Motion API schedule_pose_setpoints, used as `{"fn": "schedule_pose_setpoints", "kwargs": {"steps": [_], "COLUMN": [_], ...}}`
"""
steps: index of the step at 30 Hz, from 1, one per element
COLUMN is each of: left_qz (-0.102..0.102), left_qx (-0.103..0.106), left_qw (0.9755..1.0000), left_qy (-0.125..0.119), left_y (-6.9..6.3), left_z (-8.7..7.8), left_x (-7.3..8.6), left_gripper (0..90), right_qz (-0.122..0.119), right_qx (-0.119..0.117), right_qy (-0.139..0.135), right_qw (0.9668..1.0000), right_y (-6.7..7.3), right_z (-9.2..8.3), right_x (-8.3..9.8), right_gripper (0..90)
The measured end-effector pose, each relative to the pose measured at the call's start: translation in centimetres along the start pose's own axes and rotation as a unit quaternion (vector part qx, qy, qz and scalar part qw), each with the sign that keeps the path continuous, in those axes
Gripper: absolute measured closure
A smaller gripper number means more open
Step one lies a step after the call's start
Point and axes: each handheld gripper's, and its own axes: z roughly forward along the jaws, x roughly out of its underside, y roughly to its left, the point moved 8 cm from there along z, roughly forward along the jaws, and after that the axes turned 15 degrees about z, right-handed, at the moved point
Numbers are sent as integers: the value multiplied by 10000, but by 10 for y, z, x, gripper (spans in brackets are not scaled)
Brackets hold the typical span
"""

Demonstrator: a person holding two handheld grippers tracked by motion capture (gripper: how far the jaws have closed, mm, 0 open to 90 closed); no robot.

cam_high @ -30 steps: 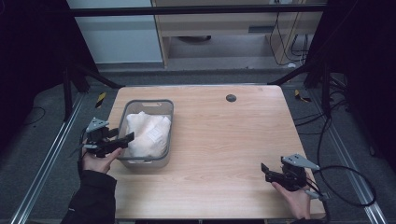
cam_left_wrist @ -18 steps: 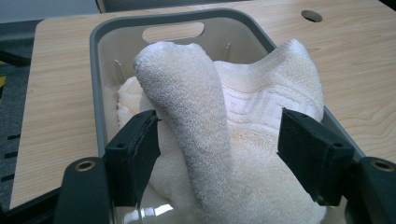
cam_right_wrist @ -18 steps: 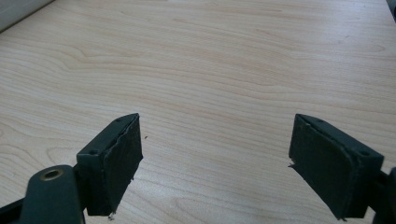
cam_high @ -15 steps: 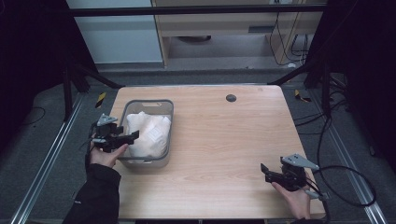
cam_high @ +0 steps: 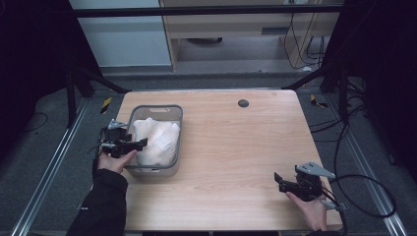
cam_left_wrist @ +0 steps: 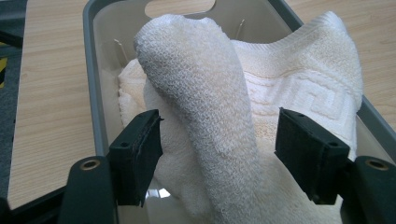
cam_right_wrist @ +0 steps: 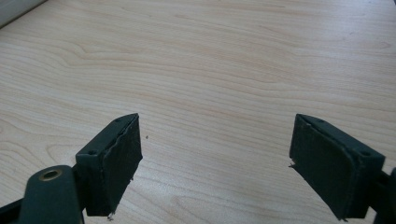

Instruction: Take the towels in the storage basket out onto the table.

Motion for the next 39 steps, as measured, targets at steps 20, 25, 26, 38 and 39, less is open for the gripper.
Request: {"fn": "schedule_pose_setpoints", "kwargs": {"steps": [20, 25, 26, 38, 39], "left_qz": [-57, -95, -95, 12, 15], "left_qx": [343, 402, 398, 288, 281], "left_qw": [9985, 9977, 9976, 9968, 9970], "left_qy": [434, 530, 565, 739, 723], "left_y": [-8, -10, -10, -11, -11], "left_z": [19, 21, 22, 23, 22], "left_x": [5, 6, 7, 5, 4], "left_gripper": [483, 583, 613, 750, 752], "right_qz": [-42, -31, -31, -38, -36], "right_qx": [-30, -40, -42, -63, -60], "right_qy": [110, 136, 138, 185, 189], "right_qw": [9999, 9999, 9999, 9998, 9998], "right_y": [1, 1, 1, 1, 1], "right_z": [2, 3, 3, 3, 3], "right_x": [2, 3, 3, 4, 4], "right_gripper": [160, 158, 158, 155, 155]}}
